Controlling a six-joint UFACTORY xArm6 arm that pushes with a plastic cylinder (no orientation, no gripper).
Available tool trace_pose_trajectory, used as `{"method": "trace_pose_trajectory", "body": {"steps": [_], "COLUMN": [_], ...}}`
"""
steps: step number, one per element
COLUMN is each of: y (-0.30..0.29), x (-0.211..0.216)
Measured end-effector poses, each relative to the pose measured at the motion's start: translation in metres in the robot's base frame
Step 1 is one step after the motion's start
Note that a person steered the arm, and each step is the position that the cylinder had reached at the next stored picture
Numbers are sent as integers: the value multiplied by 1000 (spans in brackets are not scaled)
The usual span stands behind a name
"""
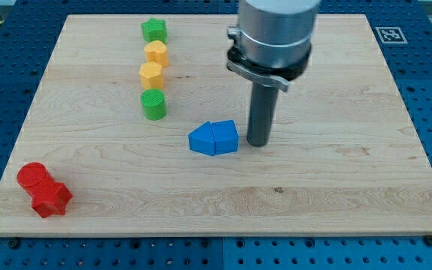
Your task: Move your arm to the red circle
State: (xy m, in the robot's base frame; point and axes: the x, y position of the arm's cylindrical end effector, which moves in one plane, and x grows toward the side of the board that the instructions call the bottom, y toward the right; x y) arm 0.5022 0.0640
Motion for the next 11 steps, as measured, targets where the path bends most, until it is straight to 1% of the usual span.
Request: {"method": "trace_pose_trajectory", "body": {"steps": [1, 2, 5, 6, 7, 8, 10, 11], "y": [7, -23, -158, -166, -155, -184, -261, -328], "x": [40, 71, 115, 116, 94, 68, 13, 7]}}
